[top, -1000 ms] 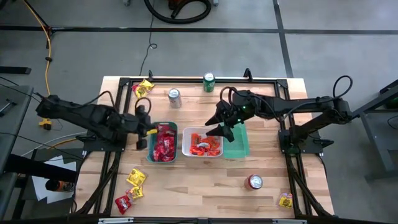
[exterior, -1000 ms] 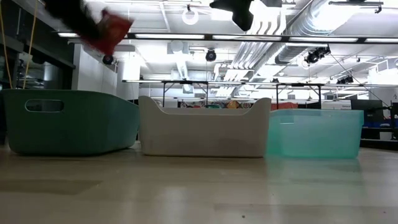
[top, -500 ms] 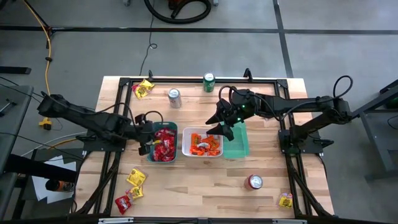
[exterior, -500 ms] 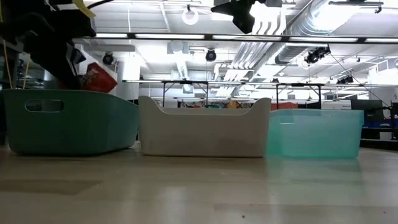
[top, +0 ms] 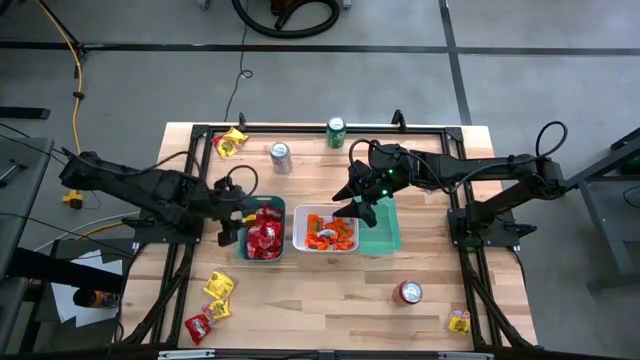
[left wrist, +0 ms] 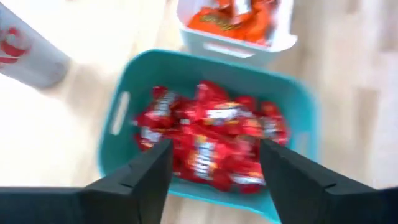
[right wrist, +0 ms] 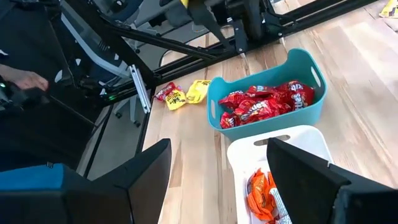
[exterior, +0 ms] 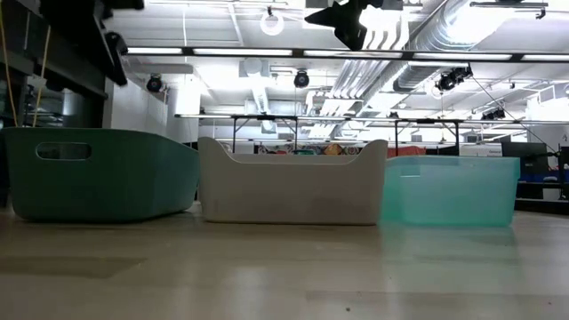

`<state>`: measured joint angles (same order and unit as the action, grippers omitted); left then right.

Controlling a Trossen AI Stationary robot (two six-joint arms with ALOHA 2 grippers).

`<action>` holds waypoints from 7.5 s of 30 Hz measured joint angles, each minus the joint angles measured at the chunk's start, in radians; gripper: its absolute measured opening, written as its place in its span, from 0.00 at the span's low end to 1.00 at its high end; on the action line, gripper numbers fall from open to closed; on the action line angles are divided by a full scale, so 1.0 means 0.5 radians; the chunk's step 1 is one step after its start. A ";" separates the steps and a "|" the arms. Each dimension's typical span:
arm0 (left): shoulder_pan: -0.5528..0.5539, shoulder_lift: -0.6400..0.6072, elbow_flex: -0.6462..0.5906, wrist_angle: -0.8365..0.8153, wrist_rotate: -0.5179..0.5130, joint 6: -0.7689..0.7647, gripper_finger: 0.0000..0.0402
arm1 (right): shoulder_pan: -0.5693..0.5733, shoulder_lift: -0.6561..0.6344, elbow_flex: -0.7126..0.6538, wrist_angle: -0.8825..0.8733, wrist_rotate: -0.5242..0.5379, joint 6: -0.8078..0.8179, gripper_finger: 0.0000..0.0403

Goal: Sort candy
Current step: Put the red candy into the green bin, then put the yellow candy into the light green bin

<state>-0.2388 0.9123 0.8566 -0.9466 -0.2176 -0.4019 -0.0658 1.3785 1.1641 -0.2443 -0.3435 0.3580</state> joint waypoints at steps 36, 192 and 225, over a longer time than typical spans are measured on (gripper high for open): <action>-1.542 1.525 0.119 0.670 1.190 -2.738 0.62 | -0.044 0.003 0.000 -0.185 0.255 -0.315 0.65; 0.621 -0.277 -0.279 1.574 -0.120 -0.014 0.59 | 0.126 -1.034 -0.695 -0.408 0.984 0.491 0.01; 0.621 -0.277 -0.279 1.572 -0.161 0.049 0.59 | 0.205 -0.326 -0.697 -0.723 0.524 0.787 0.55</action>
<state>0.0715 0.7738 0.7170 -0.1608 -0.2981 -0.3772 0.0365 1.2155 0.8158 -0.6060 -0.0815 0.7513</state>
